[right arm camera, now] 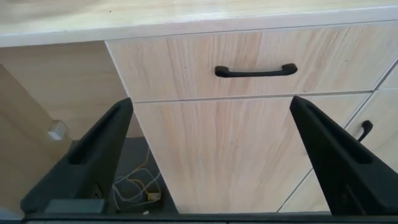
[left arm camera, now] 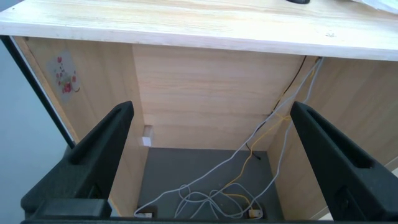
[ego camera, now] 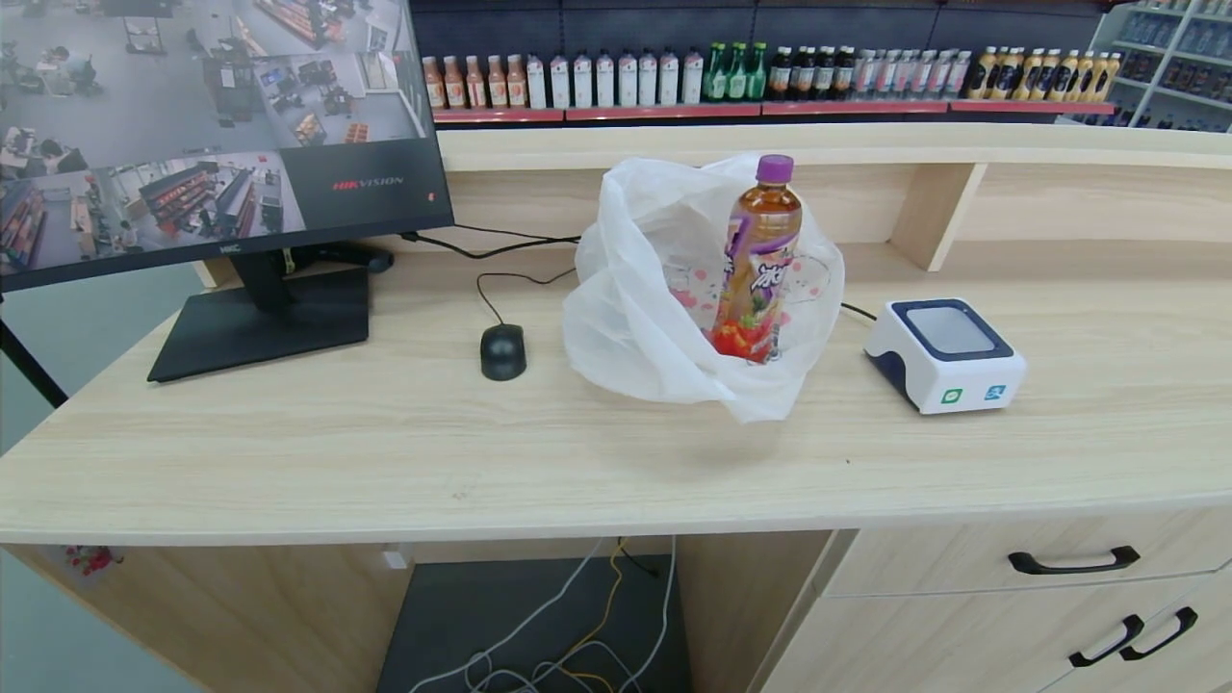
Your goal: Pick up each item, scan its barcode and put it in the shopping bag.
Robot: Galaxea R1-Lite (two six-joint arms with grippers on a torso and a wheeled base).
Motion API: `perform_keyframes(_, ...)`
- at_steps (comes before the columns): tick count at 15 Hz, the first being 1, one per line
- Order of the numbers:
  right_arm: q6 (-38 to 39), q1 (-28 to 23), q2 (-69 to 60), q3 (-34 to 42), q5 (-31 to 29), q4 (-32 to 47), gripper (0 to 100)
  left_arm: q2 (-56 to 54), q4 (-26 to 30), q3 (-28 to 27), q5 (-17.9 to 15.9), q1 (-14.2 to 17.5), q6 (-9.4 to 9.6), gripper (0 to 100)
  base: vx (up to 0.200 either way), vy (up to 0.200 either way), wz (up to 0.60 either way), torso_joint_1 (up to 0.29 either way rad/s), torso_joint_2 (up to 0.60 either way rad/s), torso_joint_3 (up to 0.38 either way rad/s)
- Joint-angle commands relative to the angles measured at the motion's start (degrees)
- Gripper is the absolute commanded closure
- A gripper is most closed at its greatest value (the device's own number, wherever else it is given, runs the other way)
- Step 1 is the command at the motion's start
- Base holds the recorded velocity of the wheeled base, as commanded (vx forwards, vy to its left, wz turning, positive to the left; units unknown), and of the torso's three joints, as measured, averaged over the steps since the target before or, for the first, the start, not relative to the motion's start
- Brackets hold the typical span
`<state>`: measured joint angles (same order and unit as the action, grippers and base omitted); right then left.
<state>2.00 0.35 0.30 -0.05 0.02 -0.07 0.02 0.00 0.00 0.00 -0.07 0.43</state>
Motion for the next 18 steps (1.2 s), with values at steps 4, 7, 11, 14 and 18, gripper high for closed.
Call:
perform_keyframes(4,-0.07,0.00,-0.30,0.05,-0.02,0.07,0,-0.02,0.00,0.00,0.00,-0.01,0.01,0,0.000,0.000,0.00,0.000,0.00,0.000)
perform_keyframes(7,0.02,0.00,-0.30,0.05,-0.02,0.07,0,-0.02,0.00,0.00,0.00,-0.01,-0.16,0,0.000,-0.200,0.00,0.001,0.00,0.002)
perform_keyframes(11,-0.15,0.00,-0.30,0.05,-0.02,0.07,0,-0.02,0.00,0.00,0.00,0.07,-0.69,0,0.000,-0.200,0.00,0.006,0.01,-0.001)
perform_keyframes(14,0.29,0.00,-0.30,0.05,-0.02,0.07,0,-0.02,0.09,0.00,0.00,0.07,-0.87,0,0.000,-0.200,0.00,0.001,0.00,0.001)
perform_keyframes(18,0.46,0.00,-0.30,0.05,-0.02,0.07,0,-0.02,0.09,0.00,0.00,0.07,-0.87,0,0.000,-0.200,0.00,0.001,0.00,0.002)
